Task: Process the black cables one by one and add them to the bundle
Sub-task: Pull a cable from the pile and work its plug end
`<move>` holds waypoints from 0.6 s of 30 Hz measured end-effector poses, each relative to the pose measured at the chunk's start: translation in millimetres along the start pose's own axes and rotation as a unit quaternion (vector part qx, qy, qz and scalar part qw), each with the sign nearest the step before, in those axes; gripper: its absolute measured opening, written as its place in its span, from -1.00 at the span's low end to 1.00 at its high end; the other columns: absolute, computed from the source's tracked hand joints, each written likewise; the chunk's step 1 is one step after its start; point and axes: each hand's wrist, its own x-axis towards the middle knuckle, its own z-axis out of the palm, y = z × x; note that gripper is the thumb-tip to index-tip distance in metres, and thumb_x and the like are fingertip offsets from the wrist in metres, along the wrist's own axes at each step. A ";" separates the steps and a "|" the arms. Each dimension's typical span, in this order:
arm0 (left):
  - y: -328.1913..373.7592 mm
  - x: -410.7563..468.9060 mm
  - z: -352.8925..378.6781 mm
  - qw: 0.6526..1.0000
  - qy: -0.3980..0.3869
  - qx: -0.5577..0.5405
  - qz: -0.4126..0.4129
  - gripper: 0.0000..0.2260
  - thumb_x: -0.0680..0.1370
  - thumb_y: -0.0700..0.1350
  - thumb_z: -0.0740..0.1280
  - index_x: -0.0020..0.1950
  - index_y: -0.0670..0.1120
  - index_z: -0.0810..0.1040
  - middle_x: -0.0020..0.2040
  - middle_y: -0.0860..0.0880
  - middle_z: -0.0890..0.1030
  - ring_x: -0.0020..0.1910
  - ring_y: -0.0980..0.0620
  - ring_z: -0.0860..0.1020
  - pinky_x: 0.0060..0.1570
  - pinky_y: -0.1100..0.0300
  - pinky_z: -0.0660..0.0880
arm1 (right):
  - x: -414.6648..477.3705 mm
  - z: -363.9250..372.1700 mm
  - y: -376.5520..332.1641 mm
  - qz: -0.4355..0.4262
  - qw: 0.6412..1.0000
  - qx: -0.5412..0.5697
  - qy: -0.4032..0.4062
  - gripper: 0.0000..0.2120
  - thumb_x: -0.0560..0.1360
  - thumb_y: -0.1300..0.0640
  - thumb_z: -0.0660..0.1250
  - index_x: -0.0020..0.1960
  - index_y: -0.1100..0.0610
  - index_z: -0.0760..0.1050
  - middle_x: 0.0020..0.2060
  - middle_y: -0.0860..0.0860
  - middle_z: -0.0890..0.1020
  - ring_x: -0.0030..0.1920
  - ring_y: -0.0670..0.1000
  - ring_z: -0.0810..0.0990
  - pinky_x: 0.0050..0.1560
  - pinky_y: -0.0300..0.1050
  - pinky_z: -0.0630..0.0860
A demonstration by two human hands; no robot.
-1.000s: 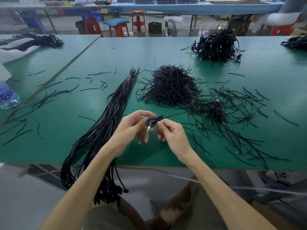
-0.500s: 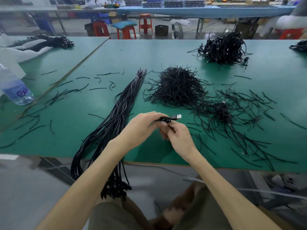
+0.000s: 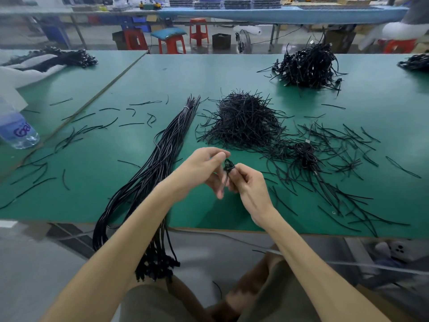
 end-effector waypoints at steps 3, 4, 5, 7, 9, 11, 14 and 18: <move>2.7 -8.0 -4.4 0.995 -0.076 -0.011 0.058 -0.70 0.75 -0.24 0.09 0.47 -0.21 0.37 -0.32 -0.15 0.62 -0.37 -0.17 0.61 -0.27 0.11 0.57 | 0.5 -0.2 2.9 0.018 1.000 0.023 0.010 -0.65 0.68 0.32 0.18 -0.27 0.15 0.43 -0.42 -0.05 0.52 -0.39 -0.08 0.43 -0.32 -0.29 0.38; 3.4 -9.9 -5.4 0.992 -0.101 0.003 0.072 -0.69 0.74 -0.28 0.09 0.48 -0.22 0.38 -0.23 -0.17 0.64 -0.29 -0.18 0.60 -0.18 0.06 0.57 | 0.6 -0.1 4.1 0.024 0.999 0.026 0.015 -0.66 0.67 0.33 0.18 -0.27 0.20 0.43 -0.42 -0.02 0.53 -0.40 -0.08 0.44 -0.33 -0.29 0.39; 3.7 -10.8 -6.1 0.989 -0.120 0.017 0.079 -0.68 0.73 -0.32 0.10 0.48 -0.23 0.39 -0.14 -0.17 0.66 -0.21 -0.17 0.59 -0.13 0.04 0.54 | 0.6 -0.2 5.0 0.028 0.999 0.032 0.019 -0.68 0.67 0.33 0.18 -0.27 0.24 0.42 -0.42 -0.02 0.52 -0.40 -0.08 0.45 -0.32 -0.29 0.40; 3.6 -10.0 -4.9 0.989 -0.115 0.062 0.075 -0.66 0.71 -0.37 0.10 0.47 -0.24 0.41 -0.10 -0.15 0.65 -0.19 -0.16 0.57 -0.20 0.08 0.50 | 0.9 -0.7 5.0 0.026 0.999 0.030 0.016 -0.67 0.63 0.32 0.18 -0.30 0.16 0.43 -0.44 -0.05 0.52 -0.39 -0.08 0.44 -0.30 -0.29 0.39; 3.4 -5.5 -2.4 0.984 -0.074 0.141 0.081 -0.67 0.68 -0.40 0.14 0.42 -0.25 0.47 -0.22 -0.08 0.63 -0.29 -0.14 0.55 -0.31 0.13 0.48 | 0.9 -0.1 2.8 0.023 1.000 0.013 0.005 -0.64 0.59 0.28 0.15 -0.33 0.01 0.47 -0.43 -0.09 0.53 -0.37 -0.08 0.40 -0.29 -0.26 0.36; 3.4 0.0 -0.7 0.968 -0.046 0.223 0.103 -0.72 0.68 -0.29 0.23 0.37 -0.17 0.55 -0.27 -0.02 0.64 -0.35 -0.04 0.53 -0.28 0.12 0.50 | 0.8 -0.4 2.4 0.023 1.000 0.005 0.008 -0.65 0.61 0.21 0.17 -0.31 -0.02 0.52 -0.41 -0.08 0.53 -0.36 -0.06 0.38 -0.29 -0.19 0.34; 4.3 1.5 -3.2 0.932 0.000 0.343 0.115 -0.81 0.66 0.05 0.32 0.21 0.06 0.65 -0.30 0.09 0.61 -0.34 0.11 0.51 -0.27 0.17 0.46 | 0.4 0.0 2.1 0.028 0.999 -0.011 0.011 -0.69 0.65 0.10 0.22 -0.23 0.11 0.57 -0.39 -0.04 0.54 -0.34 -0.04 0.40 -0.25 -0.12 0.35; 3.3 2.5 -3.6 0.878 0.078 0.462 0.097 -0.64 0.65 0.25 0.21 -0.31 0.16 0.36 -0.18 0.08 0.42 -0.23 0.08 0.44 -0.26 0.08 0.37 | -0.3 1.9 -0.1 0.032 0.999 -0.042 -0.005 -0.73 0.69 0.20 0.22 -0.15 0.09 0.57 -0.39 -0.14 0.54 -0.35 -0.10 0.42 -0.23 -0.19 0.39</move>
